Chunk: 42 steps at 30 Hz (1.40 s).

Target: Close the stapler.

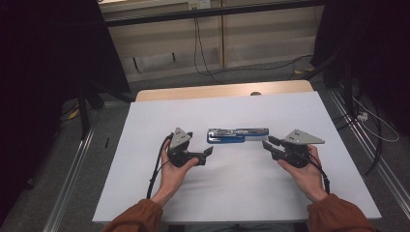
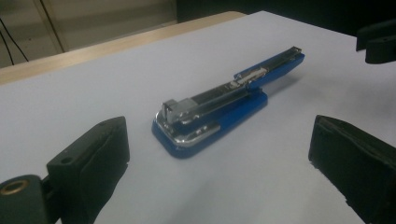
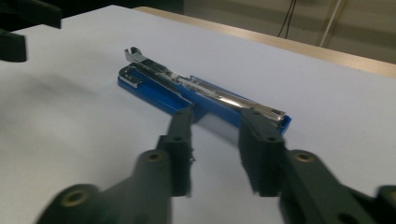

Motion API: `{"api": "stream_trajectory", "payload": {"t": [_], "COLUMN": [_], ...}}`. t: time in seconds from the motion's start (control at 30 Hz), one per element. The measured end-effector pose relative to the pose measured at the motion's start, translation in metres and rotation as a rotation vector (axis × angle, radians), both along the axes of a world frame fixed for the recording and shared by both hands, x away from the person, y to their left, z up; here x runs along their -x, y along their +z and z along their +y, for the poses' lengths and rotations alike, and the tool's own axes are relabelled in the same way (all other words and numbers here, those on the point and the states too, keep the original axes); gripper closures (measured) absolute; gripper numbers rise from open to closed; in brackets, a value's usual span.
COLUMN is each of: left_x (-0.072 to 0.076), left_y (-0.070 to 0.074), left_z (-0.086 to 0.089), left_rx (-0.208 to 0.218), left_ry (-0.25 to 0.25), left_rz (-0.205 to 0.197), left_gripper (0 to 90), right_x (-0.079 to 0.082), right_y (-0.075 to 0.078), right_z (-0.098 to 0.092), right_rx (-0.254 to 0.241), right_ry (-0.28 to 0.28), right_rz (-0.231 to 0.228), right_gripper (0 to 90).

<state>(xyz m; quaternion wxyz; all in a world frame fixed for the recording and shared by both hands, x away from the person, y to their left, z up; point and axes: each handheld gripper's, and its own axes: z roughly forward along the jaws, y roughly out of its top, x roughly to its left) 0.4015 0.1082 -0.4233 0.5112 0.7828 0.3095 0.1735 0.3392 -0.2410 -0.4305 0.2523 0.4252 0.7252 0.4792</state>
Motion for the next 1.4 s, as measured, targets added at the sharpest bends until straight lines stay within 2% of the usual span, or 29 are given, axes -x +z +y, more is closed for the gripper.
{"api": "stream_trajectory", "payload": {"t": [0.07, 0.1, 0.13, 0.17, 0.2, 0.27, 0.37, 0.43, 0.5, 0.53, 0.63, 0.77, 0.83, 0.93, 1.03, 1.07, 1.13, 1.3, 1.4], "left_x": [-0.006, -0.009, -0.011, -0.014, -0.017, -0.023, -0.033, -0.039, -0.044, -0.045, -0.047, -0.045, -0.045, -0.043, -0.042, -0.042, -0.042, -0.044, -0.045], "left_y": [0.002, 0.002, 0.001, 0.000, -0.001, -0.004, -0.005, -0.005, -0.005, -0.007, -0.012, -0.010, -0.011, -0.009, -0.001, 0.000, 0.000, -0.007, -0.010], "left_z": [-0.004, -0.006, -0.007, -0.009, -0.012, -0.015, -0.018, -0.021, -0.024, -0.026, -0.027, -0.025, -0.025, -0.026, -0.022, -0.020, -0.019, -0.022, -0.025], "left_rx": [-0.004, 0.006, 0.013, 0.005, -0.014, -0.021, -0.016, -0.046, -0.061, -0.079, -0.117, -0.095, -0.084, -0.061, -0.005, -0.007, -0.013, -0.039, -0.053], "left_ry": [0.000, 0.004, 0.009, 0.008, 0.007, 0.007, 0.019, 0.025, 0.036, 0.064, 0.056, 0.074, 0.067, 0.060, 0.046, 0.031, 0.032, -0.002, -0.029], "left_rz": [0.006, 0.023, 0.022, 0.019, 0.018, 0.038, 0.024, 0.010, 0.013, 0.010, 0.002, 0.027, 0.041, 0.027, 0.030, 0.034, 0.040, 0.070, 0.075], "left_gripper": [5.6, 5.6, 5.7, 6.0, 6.0, 6.0, 7.3, 7.2, 7.3, 7.6, 10.9, 15.4, 23.0, 29.8, 40.7, 46.0, 54.8, 57.8, 72.8], "right_x": [-0.001, -0.002, -0.003, -0.003, -0.004, -0.005, -0.007, -0.008, -0.008, -0.009, -0.010, -0.012, -0.014, -0.017, -0.018, -0.020, -0.023, -0.028, -0.030], "right_y": [-0.001, -0.001, -0.001, -0.002, -0.003, -0.004, -0.005, -0.006, -0.007, -0.008, -0.011, -0.013, -0.015, -0.017, -0.018, -0.018, -0.018, -0.020, -0.020], "right_z": [-0.002, -0.003, -0.004, -0.005, -0.007, -0.009, -0.012, -0.011, -0.010, -0.009, -0.009, -0.011, -0.011, -0.011, -0.012, -0.012, -0.013, -0.015, -0.015], "right_rx": [0.000, 0.014, 0.027, 0.031, 0.015, 0.032, 0.041, 0.027, 0.036, 0.037, 0.047, 0.052, 0.064, 0.066, 0.074, 0.075, 0.073, 0.074, 0.083], "right_ry": [0.009, 0.020, 0.029, 0.031, 0.031, 0.021, 0.022, 0.037, 0.046, 0.047, 0.052, 0.044, 0.035, 0.031, 0.030, 0.026, 0.016, 0.003, 0.003], "right_rz": [0.004, 0.005, 0.011, 0.013, 0.021, 0.020, 0.029, 0.035, 0.045, 0.046, 0.056, 0.060, 0.057, 0.067, 0.064, 0.064, 0.068, 0.082, 0.078], "right_gripper": [80.2, 83.2, 85.8, 88.9, 90.0, 90.0, 90.0, 90.0, 90.0, 90.0, 90.0, 90.0, 90.0, 90.0, 90.0, 90.0, 90.0, 90.0, 90.0]}}
